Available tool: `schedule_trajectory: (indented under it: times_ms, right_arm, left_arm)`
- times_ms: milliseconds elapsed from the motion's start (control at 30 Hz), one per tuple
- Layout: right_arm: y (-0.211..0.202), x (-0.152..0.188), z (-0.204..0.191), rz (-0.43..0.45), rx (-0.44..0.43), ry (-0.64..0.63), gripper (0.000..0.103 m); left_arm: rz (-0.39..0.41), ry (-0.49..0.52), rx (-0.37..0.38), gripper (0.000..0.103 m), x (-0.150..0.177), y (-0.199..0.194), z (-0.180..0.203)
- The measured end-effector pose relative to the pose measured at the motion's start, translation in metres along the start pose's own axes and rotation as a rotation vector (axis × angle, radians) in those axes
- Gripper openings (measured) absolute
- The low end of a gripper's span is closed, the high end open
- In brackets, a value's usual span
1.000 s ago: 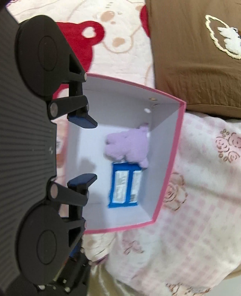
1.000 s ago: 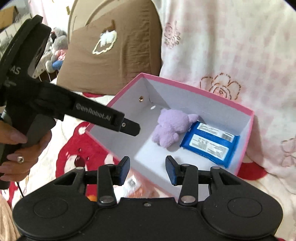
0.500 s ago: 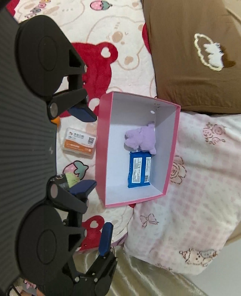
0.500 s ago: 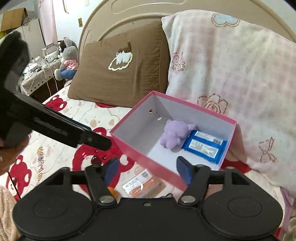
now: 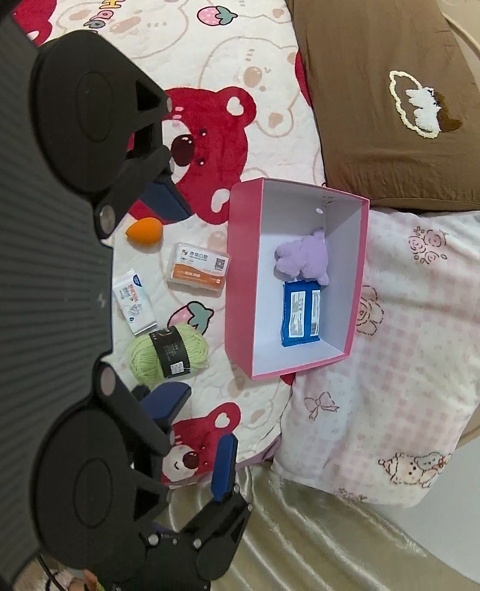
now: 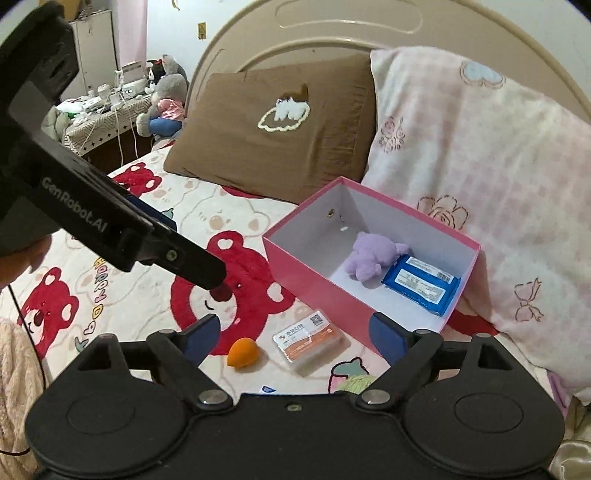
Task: Organize objects
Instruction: 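Withdraw the right tool and move it toward the green yarn ball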
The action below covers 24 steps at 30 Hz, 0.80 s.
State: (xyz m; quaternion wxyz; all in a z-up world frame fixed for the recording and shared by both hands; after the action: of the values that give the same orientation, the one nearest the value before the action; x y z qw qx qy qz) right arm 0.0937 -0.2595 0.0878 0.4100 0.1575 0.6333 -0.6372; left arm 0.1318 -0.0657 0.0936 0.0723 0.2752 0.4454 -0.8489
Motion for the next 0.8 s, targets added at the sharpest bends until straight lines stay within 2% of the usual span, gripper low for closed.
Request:
schedule_trajectory:
  times_ms: [267,800]
  right_arm:
    - [-0.027,0.019,0.003,-0.008,-0.007,0.026,0.092]
    - [-0.031,0.060,0.020,-0.044,-0.043,0.114,0.092]
  left_arm:
    - [-0.043,0.010,0.001,0.097,0.014,0.009,0.009]
    - [-0.061,0.005,0.048,0.098,0.045,0.028,0.013]
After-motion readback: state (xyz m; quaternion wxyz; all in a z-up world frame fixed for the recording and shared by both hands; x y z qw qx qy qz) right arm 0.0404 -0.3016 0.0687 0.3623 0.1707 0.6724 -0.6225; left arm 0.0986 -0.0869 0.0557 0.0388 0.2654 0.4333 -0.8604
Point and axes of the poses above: each gripper's, at about its wrist camera, not at the fingertips, and y roughly the way its jaws point, z to its right, x to its underside, the point moved 1 cm from there along y, roughly the way its jaws point, and after that the axes turned 14 degrees about x, right-handed, at the moved point
